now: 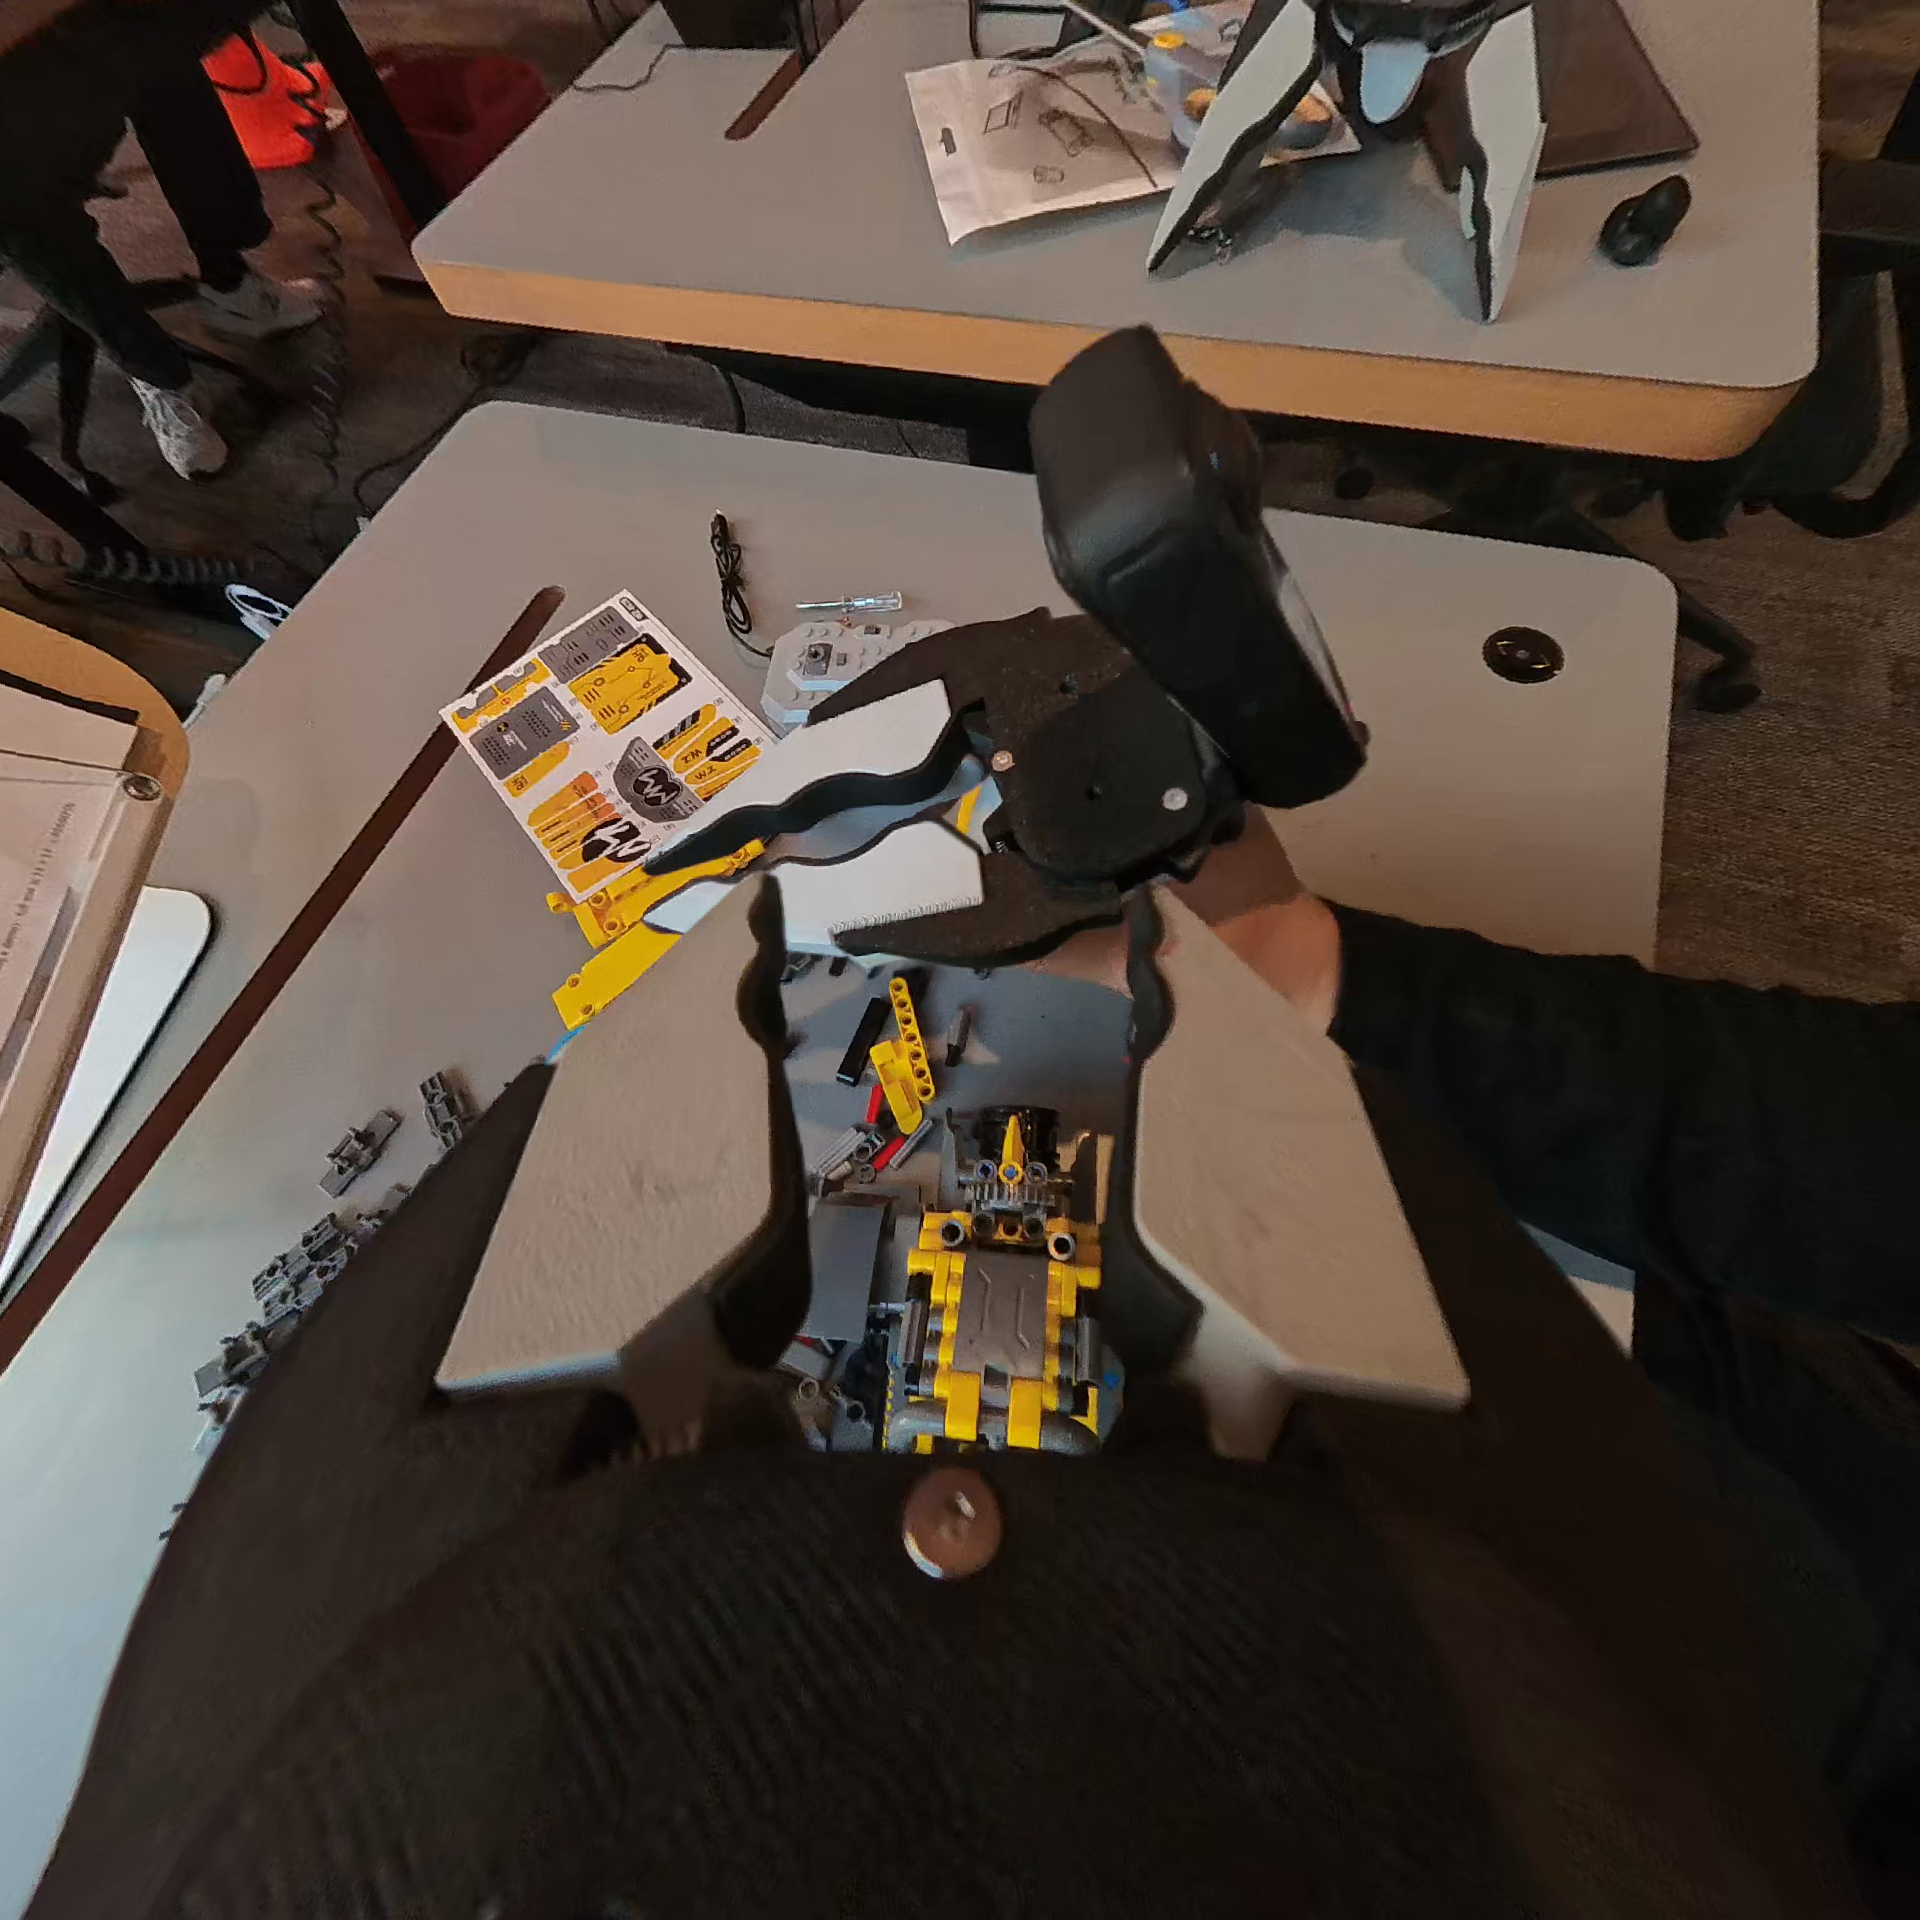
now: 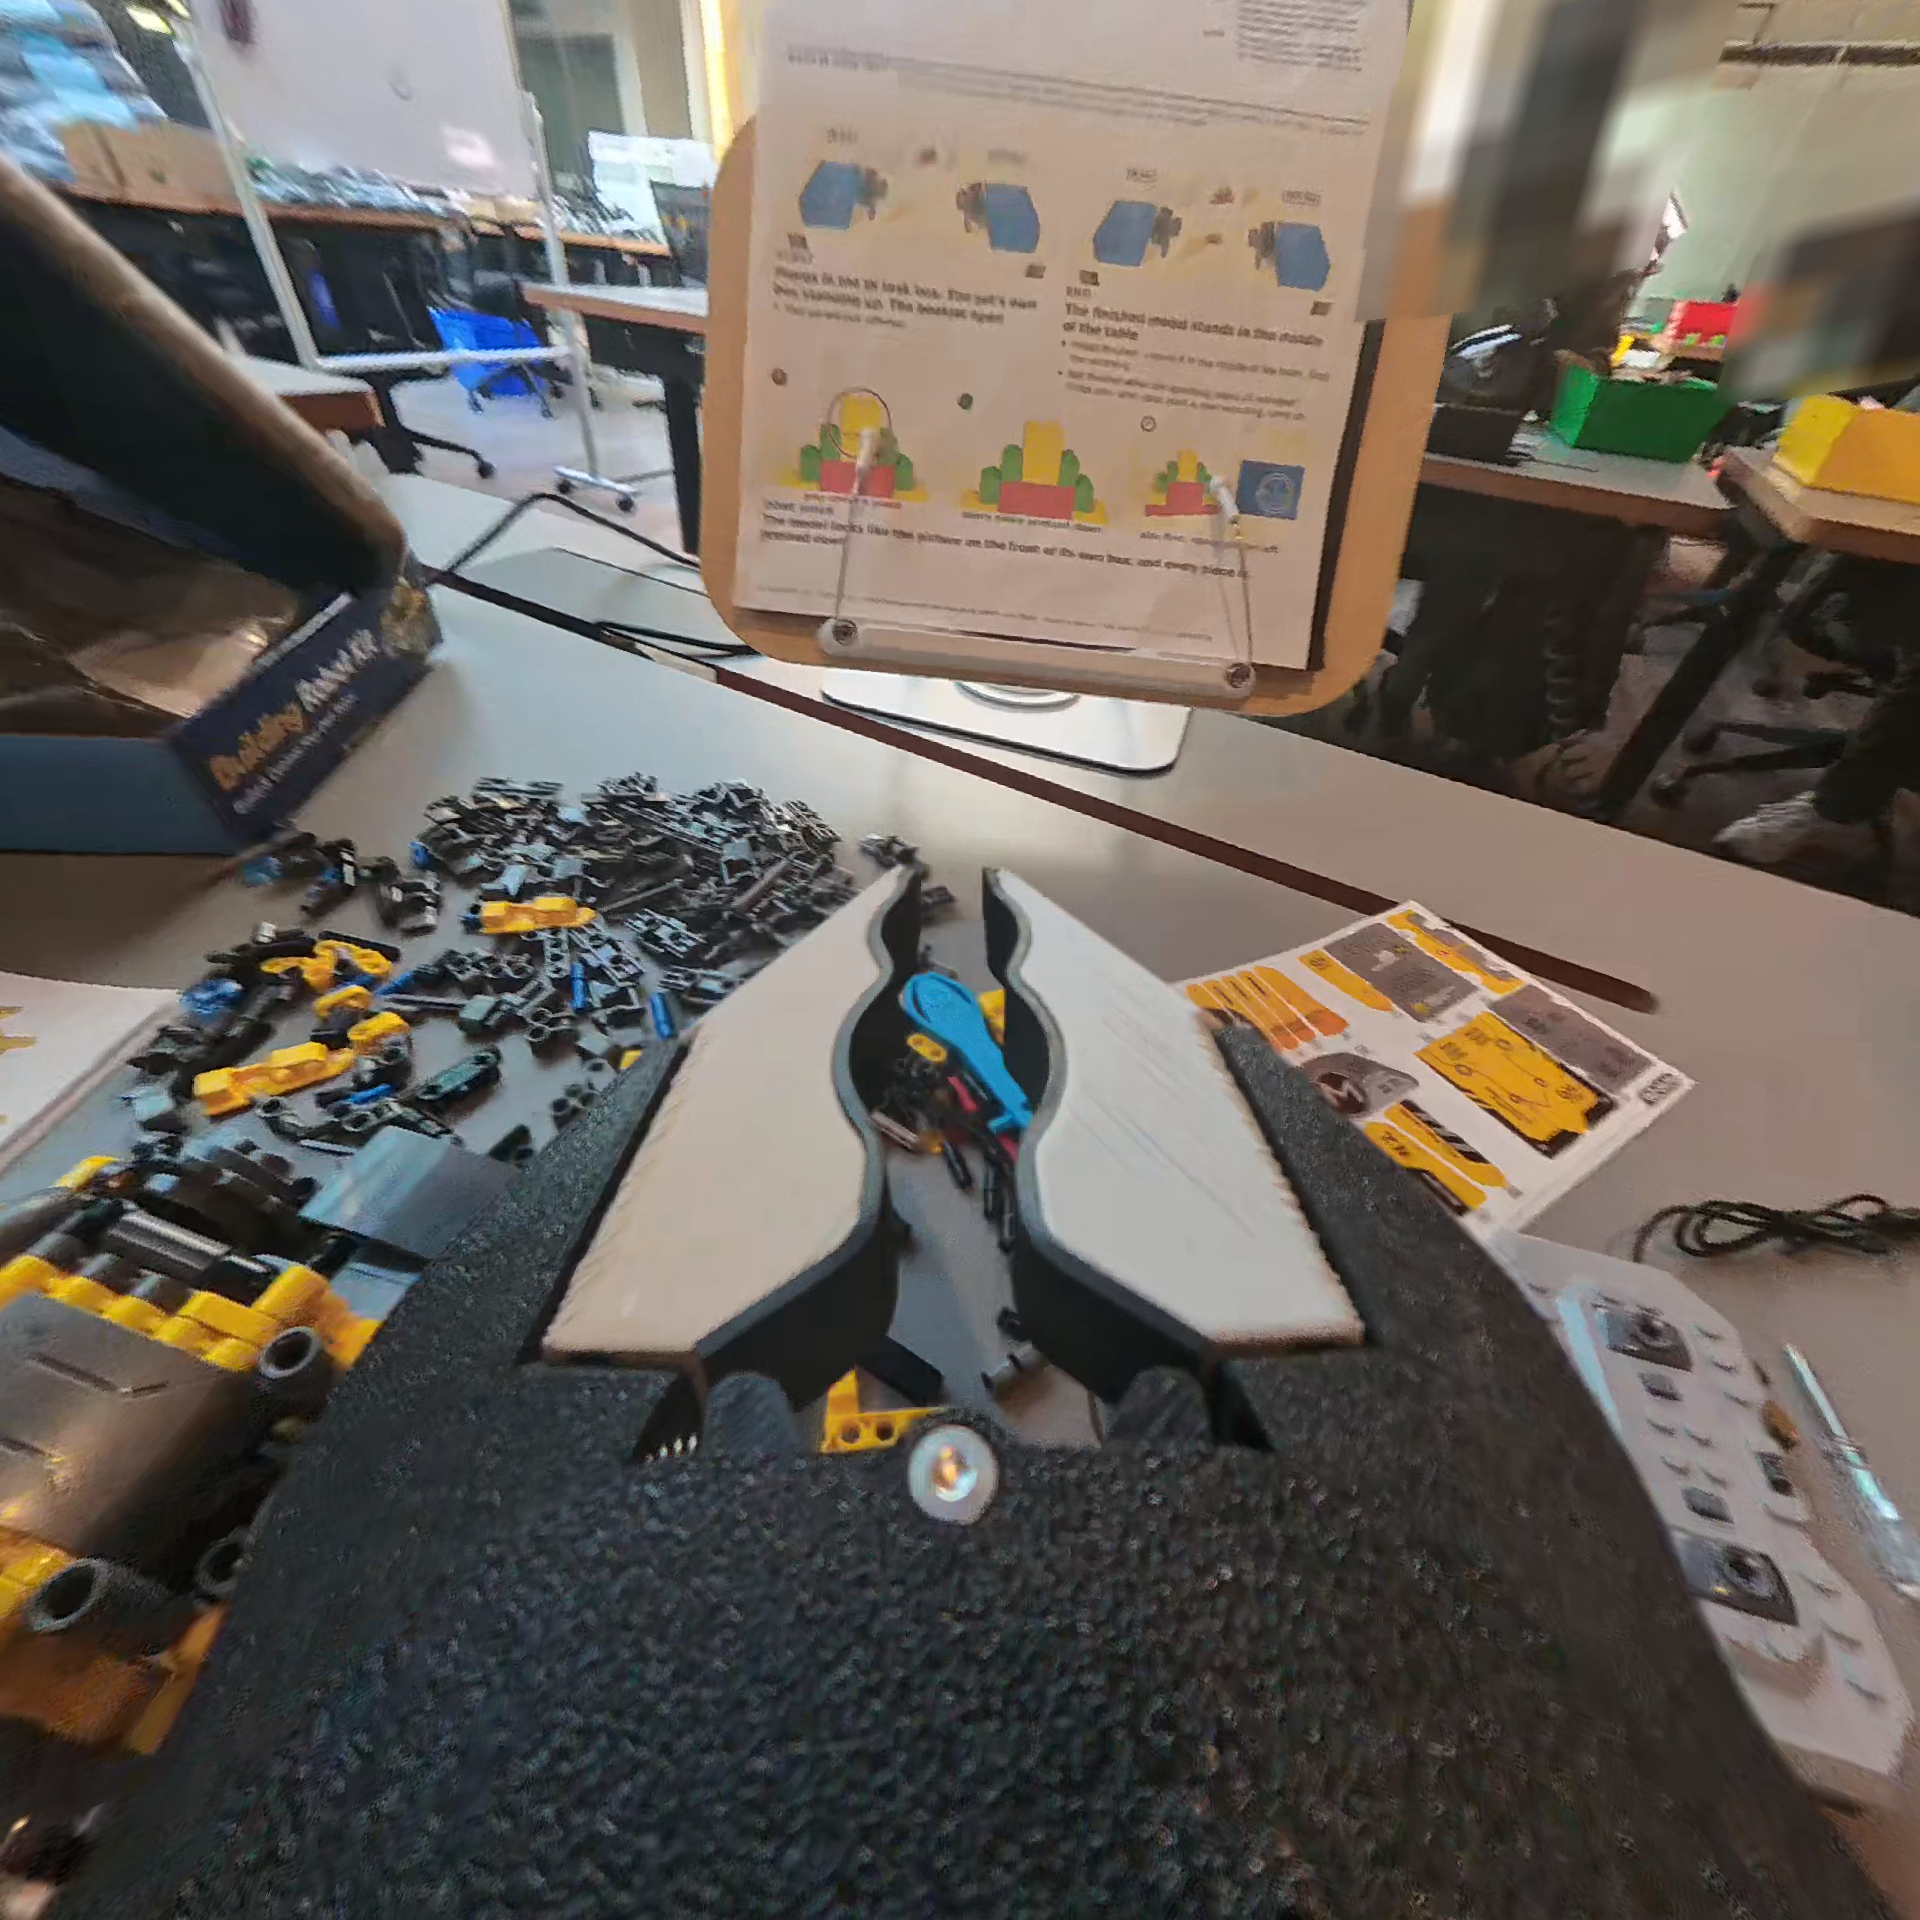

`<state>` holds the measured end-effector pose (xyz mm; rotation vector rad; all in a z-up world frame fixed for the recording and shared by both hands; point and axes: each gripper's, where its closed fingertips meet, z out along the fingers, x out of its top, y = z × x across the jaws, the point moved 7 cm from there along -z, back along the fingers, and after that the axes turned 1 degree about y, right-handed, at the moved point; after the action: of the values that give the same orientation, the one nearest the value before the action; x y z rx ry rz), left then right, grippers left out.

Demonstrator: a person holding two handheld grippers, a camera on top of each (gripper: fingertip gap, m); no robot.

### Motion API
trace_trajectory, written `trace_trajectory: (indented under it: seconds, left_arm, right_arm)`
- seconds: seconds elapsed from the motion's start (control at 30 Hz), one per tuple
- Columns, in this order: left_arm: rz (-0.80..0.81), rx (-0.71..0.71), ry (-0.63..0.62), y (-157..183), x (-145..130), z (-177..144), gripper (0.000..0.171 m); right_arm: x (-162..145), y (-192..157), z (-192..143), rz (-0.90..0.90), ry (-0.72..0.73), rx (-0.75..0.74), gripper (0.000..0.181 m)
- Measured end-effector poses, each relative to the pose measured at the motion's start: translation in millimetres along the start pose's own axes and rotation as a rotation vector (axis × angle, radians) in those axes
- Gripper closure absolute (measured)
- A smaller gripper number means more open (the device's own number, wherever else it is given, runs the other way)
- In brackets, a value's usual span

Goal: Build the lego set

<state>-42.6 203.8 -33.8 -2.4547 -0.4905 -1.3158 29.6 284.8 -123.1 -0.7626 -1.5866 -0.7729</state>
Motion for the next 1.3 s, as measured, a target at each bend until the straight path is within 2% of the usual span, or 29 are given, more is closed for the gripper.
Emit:
trace_trajectory:
  seconds: [0.1,0.47,0.57,0.7,0.8,0.93,1.03,1.2,1.3]
  left_arm:
    - [0.015,-0.003,-0.008,2,-1,0,0.107]
    - [0.033,-0.008,-0.028,-5,-5,-2,0.107]
    - [0.013,0.026,-0.091,-25,-18,2,0.108]
    - [-0.066,0.163,-0.237,-63,-46,11,0.104]
    - [-0.124,0.225,-0.280,-80,-57,12,0.102]
    - [-0.163,0.192,-0.240,-81,-53,7,0.092]
    - [-0.146,0.174,-0.230,-74,-48,7,0.092]
    - [-0.113,0.159,-0.151,-61,-31,-1,0.113]
    - [-0.132,0.202,-0.132,-74,-32,-12,0.113]
  right_arm:
    - [0,-4,1,-0.066,-0.013,-0.038,0.170]
    - [-10,-9,7,-0.037,-0.049,-0.013,0.177]
    - [-11,-7,6,-0.036,-0.064,-0.016,0.180]
    - [-11,-5,6,-0.023,-0.063,-0.023,0.180]
    - [-12,-5,7,-0.028,-0.073,-0.025,0.180]
    - [-12,-6,8,-0.036,-0.077,-0.024,0.180]
    - [-12,-7,7,-0.036,-0.075,-0.024,0.180]
    - [-14,-5,7,-0.019,-0.102,-0.029,0.180]
    - [-13,-3,6,-0.009,-0.097,-0.035,0.181]
